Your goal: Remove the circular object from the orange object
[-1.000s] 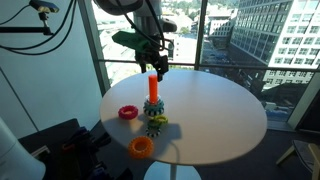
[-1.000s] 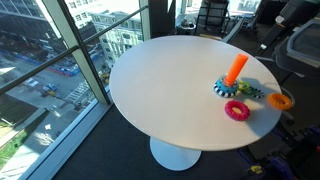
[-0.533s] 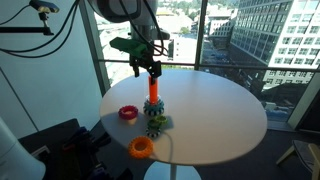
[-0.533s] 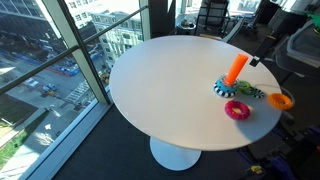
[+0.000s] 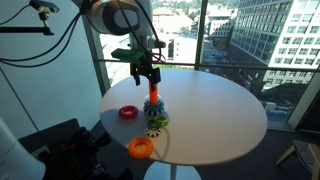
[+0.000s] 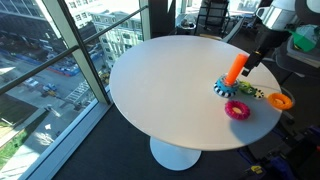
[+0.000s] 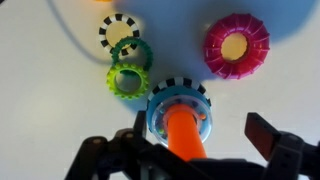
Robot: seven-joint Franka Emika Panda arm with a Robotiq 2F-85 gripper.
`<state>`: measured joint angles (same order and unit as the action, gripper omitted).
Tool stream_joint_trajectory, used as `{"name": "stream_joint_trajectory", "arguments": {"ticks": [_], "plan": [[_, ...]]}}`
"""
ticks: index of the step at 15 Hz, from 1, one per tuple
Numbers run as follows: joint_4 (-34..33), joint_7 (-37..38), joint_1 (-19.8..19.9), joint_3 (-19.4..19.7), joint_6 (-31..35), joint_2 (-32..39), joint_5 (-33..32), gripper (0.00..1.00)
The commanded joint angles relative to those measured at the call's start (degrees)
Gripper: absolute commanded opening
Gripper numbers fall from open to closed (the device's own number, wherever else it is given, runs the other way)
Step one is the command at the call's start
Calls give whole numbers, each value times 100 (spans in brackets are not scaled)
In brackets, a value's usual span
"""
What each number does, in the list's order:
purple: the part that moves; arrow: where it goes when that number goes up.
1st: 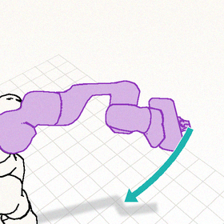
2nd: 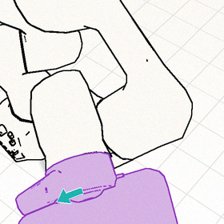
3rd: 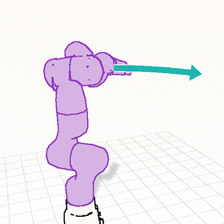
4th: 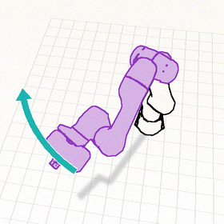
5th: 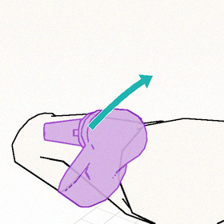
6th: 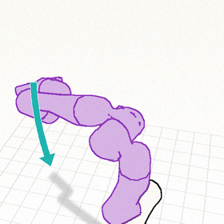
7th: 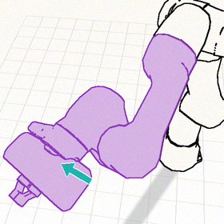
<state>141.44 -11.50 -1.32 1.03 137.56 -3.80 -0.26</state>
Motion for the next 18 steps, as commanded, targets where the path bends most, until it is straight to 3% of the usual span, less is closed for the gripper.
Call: {"name": "stream_joint_trajectory", "arguments": {"ticks": [1, 9, 10, 11, 18], "plan": [[125, 495, 54, -55, 316, 120, -258, 100], [425, 424, 40, -51, 1264, 380, -86, 100], [463, 116, 21, -74, 1200, 268, 226, 100], [393, 328, 42, -57, 1149, 400, -29, 100], [419, 556, 50, -68, 1306, 481, -87, 100]]}}
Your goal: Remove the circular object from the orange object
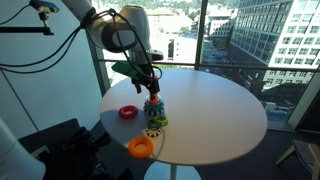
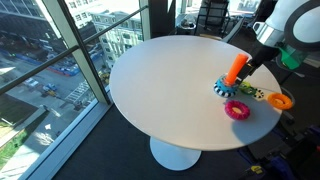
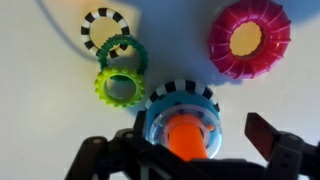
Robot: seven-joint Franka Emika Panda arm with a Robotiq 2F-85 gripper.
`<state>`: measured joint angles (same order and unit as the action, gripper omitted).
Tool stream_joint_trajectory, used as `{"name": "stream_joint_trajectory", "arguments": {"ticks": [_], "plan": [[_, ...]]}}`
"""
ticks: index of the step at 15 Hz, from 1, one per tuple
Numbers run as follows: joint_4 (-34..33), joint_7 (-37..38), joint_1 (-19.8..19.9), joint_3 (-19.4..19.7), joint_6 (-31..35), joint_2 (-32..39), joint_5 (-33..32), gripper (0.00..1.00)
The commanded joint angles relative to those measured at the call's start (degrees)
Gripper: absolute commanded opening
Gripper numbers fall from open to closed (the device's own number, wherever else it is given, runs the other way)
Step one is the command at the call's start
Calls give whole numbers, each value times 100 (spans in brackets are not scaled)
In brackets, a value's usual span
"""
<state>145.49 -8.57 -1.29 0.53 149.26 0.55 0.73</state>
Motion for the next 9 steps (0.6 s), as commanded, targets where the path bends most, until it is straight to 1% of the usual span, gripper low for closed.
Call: {"name": "stream_joint_trajectory", "arguments": {"ticks": [1, 9], "plan": [[20, 313, 49, -17, 176, 72, -204, 100], [38, 570, 37, -1, 712, 403, -293, 100]]}}
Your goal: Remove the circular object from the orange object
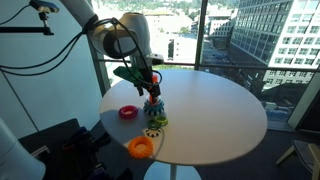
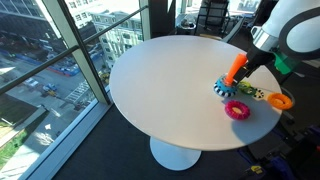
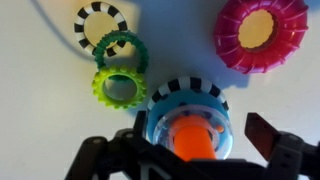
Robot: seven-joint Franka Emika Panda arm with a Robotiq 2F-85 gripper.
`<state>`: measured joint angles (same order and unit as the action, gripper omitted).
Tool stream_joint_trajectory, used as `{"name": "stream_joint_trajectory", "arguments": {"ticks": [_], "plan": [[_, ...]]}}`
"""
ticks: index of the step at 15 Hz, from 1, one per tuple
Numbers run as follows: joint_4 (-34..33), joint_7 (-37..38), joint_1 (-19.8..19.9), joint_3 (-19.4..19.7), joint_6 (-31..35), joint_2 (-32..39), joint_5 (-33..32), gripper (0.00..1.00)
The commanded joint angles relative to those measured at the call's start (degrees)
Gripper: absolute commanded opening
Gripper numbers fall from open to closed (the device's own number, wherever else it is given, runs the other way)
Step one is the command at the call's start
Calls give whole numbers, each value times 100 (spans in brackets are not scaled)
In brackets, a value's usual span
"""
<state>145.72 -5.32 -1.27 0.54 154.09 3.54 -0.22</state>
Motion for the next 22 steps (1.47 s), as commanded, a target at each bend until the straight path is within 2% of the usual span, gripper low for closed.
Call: {"name": "stream_joint_trajectory", "arguments": {"ticks": [1, 10, 15, 22], "plan": [[12, 294, 28, 3, 297, 152, -235, 100], [17, 396, 17, -2, 894, 397, -237, 100], [76, 380, 43, -66, 903, 366, 21, 100], [321, 737, -1, -17, 844, 97, -29, 100]]}}
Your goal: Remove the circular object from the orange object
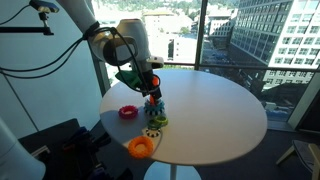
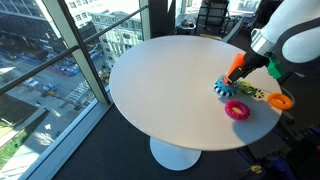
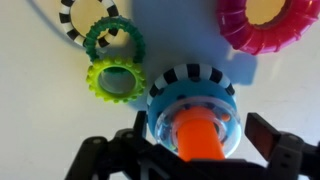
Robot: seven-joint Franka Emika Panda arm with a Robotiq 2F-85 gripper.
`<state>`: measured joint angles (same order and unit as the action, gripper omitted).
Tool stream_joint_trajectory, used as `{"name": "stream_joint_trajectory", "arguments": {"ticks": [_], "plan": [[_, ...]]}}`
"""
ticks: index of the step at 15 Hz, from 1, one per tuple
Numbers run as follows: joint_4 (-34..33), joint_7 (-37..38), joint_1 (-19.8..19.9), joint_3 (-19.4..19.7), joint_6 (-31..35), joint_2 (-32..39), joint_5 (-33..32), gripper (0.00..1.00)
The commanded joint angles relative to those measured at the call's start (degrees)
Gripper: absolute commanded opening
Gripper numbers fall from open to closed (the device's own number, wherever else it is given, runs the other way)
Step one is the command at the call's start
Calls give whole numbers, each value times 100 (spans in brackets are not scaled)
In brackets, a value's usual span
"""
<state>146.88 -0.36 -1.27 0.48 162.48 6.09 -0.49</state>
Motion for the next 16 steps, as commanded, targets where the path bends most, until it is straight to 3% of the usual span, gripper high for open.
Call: {"name": "stream_joint_trajectory", "arguments": {"ticks": [1, 16], "plan": [[249, 292, -4, -11, 8, -196, -6, 100], [582, 644, -34, -9, 580, -309, -59, 100]]}}
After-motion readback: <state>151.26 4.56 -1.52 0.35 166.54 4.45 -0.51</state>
